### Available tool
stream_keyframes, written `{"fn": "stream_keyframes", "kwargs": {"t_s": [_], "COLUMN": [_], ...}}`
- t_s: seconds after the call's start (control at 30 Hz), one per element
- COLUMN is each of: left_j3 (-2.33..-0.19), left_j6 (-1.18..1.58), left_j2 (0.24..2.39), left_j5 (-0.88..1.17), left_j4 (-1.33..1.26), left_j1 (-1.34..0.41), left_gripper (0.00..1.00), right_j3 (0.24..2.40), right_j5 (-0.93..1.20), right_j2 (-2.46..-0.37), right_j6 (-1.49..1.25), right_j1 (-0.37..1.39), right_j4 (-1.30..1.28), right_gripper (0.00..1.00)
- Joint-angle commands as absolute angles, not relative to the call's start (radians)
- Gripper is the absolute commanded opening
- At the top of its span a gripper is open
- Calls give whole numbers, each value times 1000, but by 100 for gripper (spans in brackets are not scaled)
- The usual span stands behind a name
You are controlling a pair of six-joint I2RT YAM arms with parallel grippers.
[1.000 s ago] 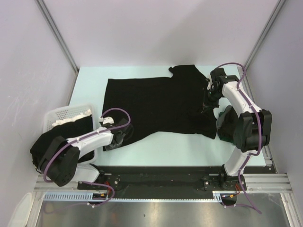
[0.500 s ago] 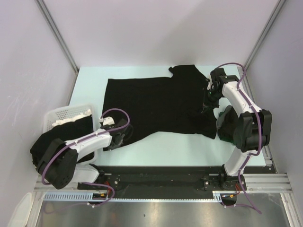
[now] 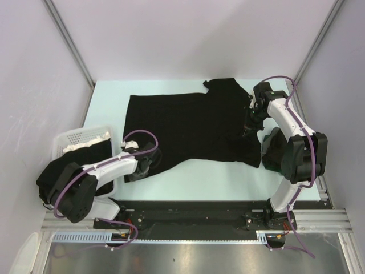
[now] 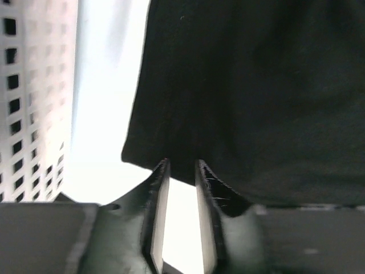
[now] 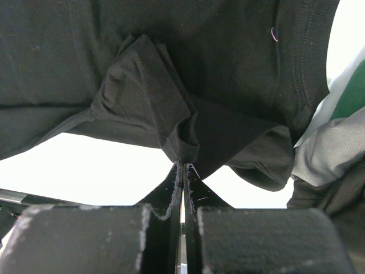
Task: Fold and stack the t-shirts
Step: Grap the side of the flattened tshirt closest away from the robot with both arms
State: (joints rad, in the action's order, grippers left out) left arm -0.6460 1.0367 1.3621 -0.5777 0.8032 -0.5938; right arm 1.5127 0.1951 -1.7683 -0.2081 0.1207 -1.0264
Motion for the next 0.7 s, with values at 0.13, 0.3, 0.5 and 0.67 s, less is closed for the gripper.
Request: {"fn": "stream_keyframes", "kwargs": {"t_s": [0.13,0.3,0.5,0.67], "left_j3": [-696,-715,-744,-733], "left_j6": [1137,1137,1117,1126], "left_j2": [1373,1344,1325,1331], "left_j5": [-560,-587,-623,-618], "left_j4": [971,1015,1065,1077], "left_j1": [-604,-598,-589,-557], "left_gripper": [41,43,44,44], "right_j3": [1516,1511,1508,1506], "right_j5": [230,245,262,267], "right_j2": [-1740,-1738,-1744,-1746], "right_j6": [-203,-204,-206,-206], "right_j1": [118,117,114,114], "right_j4": [-1017,-1008,-1002,-999], "right_gripper": [0,0,0,0]}}
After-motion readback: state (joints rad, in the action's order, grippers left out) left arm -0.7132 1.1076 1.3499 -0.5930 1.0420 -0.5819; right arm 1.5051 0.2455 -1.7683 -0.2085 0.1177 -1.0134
